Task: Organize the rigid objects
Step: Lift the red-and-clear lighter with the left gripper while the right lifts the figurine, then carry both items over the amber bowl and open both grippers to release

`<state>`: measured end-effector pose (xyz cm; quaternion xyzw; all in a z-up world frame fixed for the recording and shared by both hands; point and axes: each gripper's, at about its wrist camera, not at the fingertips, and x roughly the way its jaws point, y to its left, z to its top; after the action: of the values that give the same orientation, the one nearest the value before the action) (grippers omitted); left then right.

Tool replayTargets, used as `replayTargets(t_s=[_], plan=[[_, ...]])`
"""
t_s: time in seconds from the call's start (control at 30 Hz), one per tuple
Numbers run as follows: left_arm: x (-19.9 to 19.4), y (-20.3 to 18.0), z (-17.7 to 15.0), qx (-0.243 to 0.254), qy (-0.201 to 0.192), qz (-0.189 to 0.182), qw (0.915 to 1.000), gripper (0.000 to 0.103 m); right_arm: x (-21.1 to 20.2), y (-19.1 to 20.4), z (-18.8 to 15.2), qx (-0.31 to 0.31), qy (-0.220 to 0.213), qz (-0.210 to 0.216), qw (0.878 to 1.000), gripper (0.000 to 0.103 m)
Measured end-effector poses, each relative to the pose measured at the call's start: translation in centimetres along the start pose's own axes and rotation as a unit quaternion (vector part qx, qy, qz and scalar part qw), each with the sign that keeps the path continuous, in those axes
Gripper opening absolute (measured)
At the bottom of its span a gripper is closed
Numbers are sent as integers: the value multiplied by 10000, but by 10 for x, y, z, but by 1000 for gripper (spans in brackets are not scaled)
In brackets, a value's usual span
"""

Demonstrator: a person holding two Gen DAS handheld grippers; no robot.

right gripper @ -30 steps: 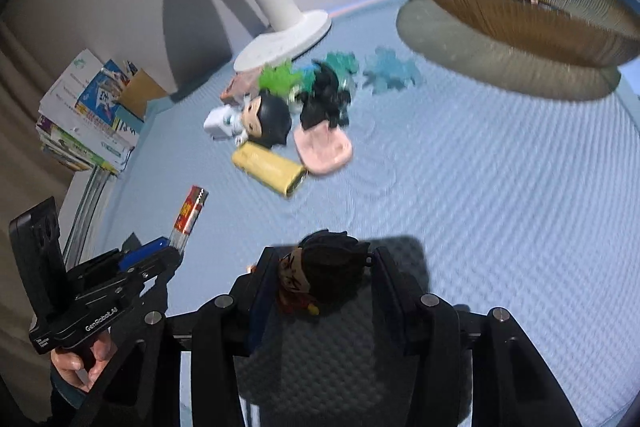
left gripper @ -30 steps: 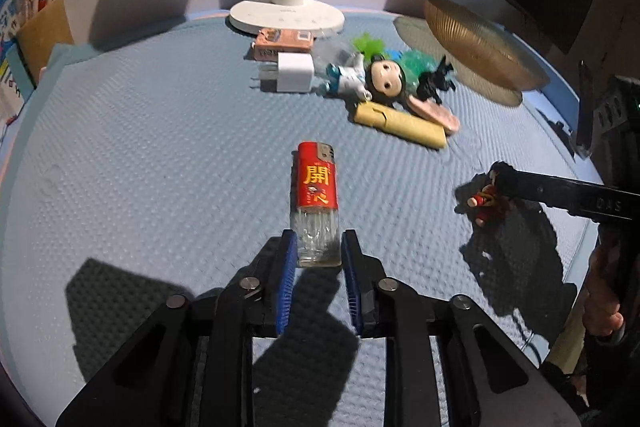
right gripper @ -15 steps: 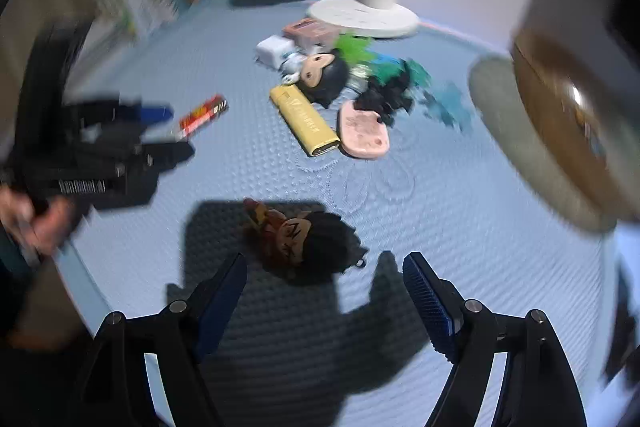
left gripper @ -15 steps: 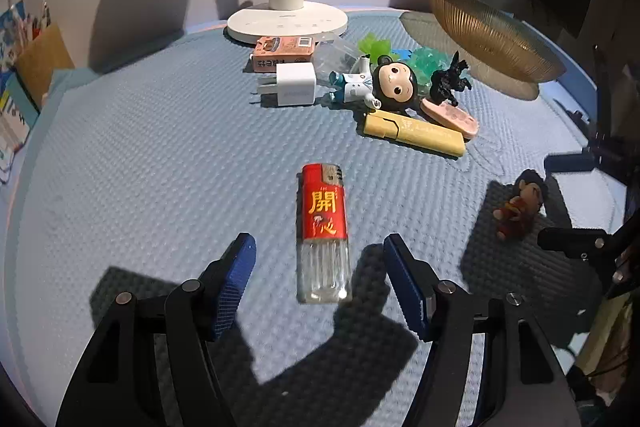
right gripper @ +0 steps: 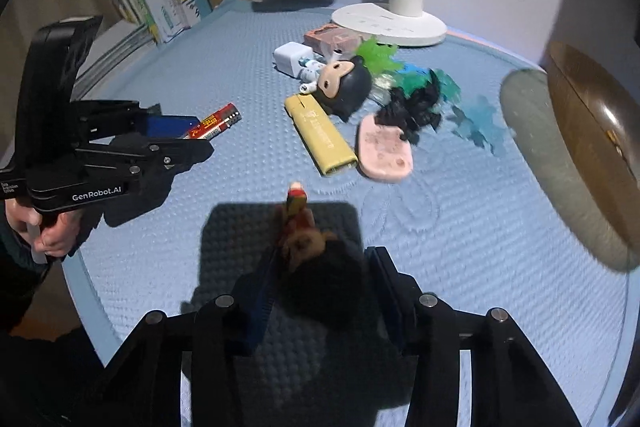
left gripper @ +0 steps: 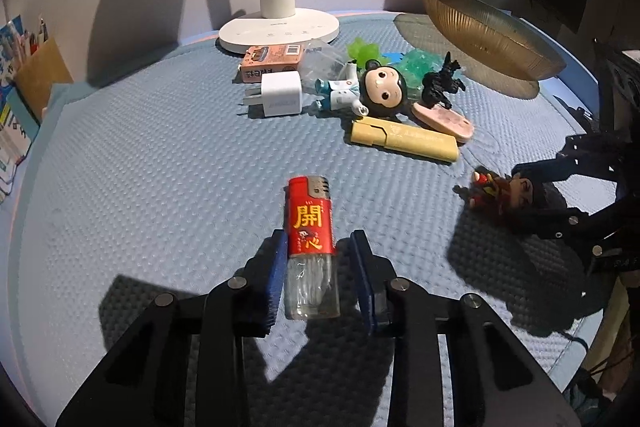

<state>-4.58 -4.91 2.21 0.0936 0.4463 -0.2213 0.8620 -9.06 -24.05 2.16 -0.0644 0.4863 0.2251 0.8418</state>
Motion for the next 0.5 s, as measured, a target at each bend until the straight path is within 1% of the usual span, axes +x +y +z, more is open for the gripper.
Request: replayTargets(t_s=[0.1, 0.13, 0.17, 0.23, 0.27, 0.33, 0.4, 0.5], plan=[[0, 1, 1, -126, 15, -27, 9999, 28, -1, 3, -2, 113, -47, -37, 9999, 46], [0, 1, 1, -150, 11, -11, 9999, 27, -2, 4, -2, 165, -75, -44, 9998, 39], [-1, -1, 1, -160, -6, 33, 9999, 20, -2, 7, -1, 175, -96, -68, 9998, 38], [-5, -2, 0, -212, -42, -33, 9998, 20, -3, 16, 2, 104, -179, -188, 9996, 37], [-9, -4, -1, -233, -92, -59, 9997, 20, -6, 20, 1, 101, -251, -171, 9995, 34], [-16, -8, 1, -179, -242, -4, 9995, 20, -15, 20, -1, 225, -400, -62, 9989, 34], [-26, -10, 6, -194, -373, -91, 9991, 20, -31, 13, -3, 453, -612, -7, 9971, 34], [-42, -18, 22, -151, -679, -189, 9974, 20, -59, -4, -3, 758, -964, -149, 9923, 34]])
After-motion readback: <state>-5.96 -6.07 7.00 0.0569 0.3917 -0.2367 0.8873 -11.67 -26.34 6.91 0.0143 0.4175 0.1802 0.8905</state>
